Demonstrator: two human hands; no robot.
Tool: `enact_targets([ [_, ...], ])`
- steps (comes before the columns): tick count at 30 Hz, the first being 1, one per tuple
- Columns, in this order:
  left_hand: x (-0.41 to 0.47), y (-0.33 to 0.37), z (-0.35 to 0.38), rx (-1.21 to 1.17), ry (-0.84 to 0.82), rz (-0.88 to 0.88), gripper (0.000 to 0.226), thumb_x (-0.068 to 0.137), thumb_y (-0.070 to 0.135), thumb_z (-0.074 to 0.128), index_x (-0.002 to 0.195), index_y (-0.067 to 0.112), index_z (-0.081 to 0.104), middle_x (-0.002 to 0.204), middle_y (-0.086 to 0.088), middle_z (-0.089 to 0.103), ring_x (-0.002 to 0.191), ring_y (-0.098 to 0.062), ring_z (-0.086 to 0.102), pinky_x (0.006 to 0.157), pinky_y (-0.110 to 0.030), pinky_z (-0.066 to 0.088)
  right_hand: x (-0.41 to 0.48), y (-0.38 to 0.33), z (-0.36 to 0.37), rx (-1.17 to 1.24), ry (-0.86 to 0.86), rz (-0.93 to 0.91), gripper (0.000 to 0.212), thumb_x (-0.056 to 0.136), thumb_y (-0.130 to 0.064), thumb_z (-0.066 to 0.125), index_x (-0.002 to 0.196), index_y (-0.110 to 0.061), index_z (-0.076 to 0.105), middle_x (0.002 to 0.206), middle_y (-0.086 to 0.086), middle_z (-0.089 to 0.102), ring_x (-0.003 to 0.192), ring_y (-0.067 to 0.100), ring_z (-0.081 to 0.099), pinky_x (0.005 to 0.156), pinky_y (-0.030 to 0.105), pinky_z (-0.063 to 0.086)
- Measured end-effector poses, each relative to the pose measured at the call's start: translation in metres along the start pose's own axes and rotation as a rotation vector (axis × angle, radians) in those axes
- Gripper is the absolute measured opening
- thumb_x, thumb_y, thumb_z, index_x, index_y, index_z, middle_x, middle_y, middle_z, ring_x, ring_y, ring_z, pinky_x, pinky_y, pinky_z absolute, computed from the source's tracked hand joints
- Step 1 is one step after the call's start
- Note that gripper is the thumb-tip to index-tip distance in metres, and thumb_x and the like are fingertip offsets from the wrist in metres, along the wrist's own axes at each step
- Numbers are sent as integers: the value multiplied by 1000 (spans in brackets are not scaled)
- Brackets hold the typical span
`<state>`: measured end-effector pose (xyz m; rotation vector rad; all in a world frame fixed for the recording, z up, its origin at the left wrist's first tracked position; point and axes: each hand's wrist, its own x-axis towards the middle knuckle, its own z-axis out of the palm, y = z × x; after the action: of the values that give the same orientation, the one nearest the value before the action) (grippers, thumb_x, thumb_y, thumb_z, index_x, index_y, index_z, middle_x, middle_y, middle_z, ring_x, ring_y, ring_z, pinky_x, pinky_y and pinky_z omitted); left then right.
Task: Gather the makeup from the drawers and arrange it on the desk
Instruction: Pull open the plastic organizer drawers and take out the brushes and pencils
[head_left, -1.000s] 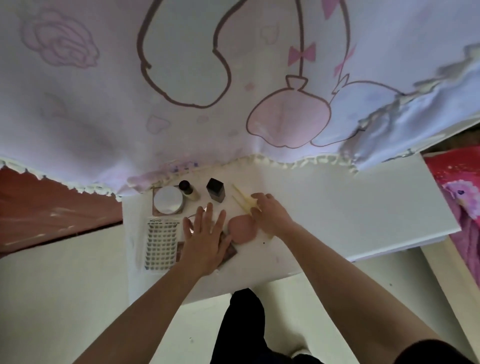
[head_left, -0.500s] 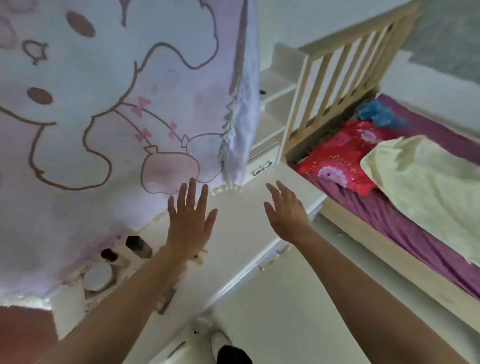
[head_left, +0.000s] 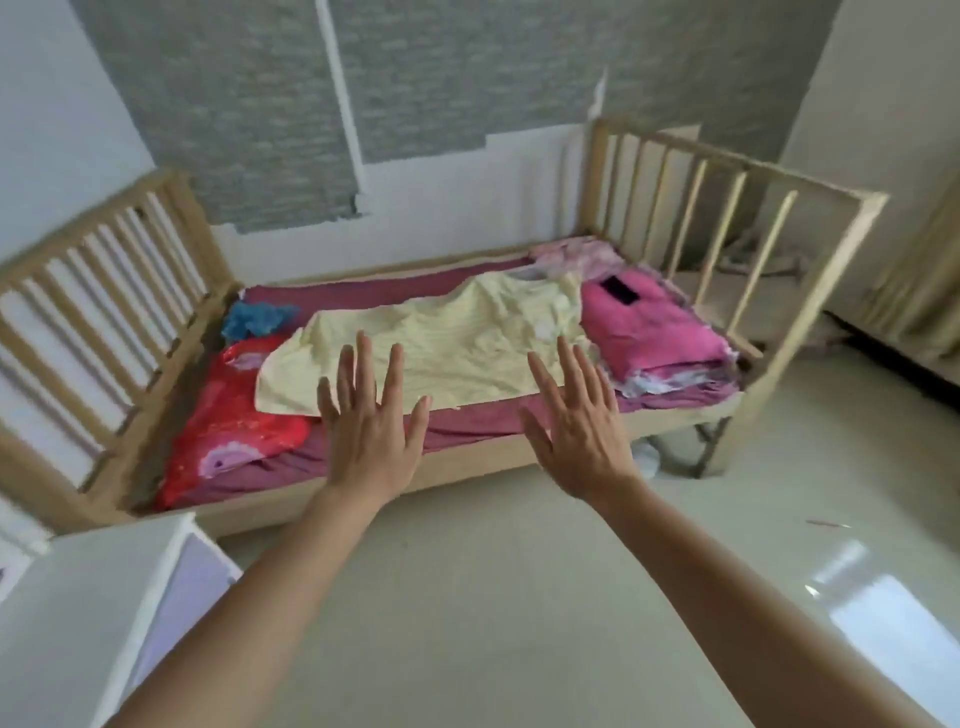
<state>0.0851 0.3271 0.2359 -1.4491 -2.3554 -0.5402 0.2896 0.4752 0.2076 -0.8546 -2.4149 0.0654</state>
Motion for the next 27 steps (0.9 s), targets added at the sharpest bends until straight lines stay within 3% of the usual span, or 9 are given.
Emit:
enact_targets([
  [4,34,151,68,-142,-142,245,70,97,56,27,157,20,18,165,-13,-2,149,-37,9,114,-61,20,-64,139,-51,-113,51,290,68,101,-50,41,158,-22,20,166,16,6,154,34,7,120,54,20],
  [8,57,290,135,-208,-229,564,72,96,56,28,157,19,17,165,-14,-1,150,-37,8,114,-62,20,-139,241,-95,-178,117,566,70,99,-51,45,158,-20,23,166,17,10,153,35,11,122,52,19],
  [13,86,496,189,-378,-217,810,71,97,55,24,157,20,15,165,-12,-3,152,-31,0,119,-59,9,-217,370,-166,-378,143,813,73,97,-52,46,157,-19,22,166,16,4,153,35,8,123,50,15],
  [15,91,578,201,-463,-207,903,70,96,53,28,156,17,22,165,-15,3,151,-34,7,117,-58,14,-240,416,-202,-443,177,931,73,97,-51,48,157,-18,23,166,16,4,153,35,9,122,51,15],
  [18,88,695,210,-540,-227,1082,69,97,51,33,154,14,27,163,-18,7,149,-38,14,113,-61,22,-279,471,-257,-547,207,1080,73,97,-50,47,157,-17,23,166,16,4,153,35,9,121,52,17],
  [23,47,865,210,-638,-275,1335,69,97,52,31,154,15,27,164,-17,7,149,-37,13,112,-64,23,-362,522,-330,-679,282,1348,74,95,-52,40,158,-17,21,166,17,6,152,37,13,120,49,15],
  [27,-12,972,212,-668,-324,1516,69,97,54,30,155,17,22,164,-15,3,150,-34,9,115,-62,21,-441,562,-363,-723,352,1517,74,96,-52,40,159,-20,17,166,14,1,153,33,7,121,48,12],
])
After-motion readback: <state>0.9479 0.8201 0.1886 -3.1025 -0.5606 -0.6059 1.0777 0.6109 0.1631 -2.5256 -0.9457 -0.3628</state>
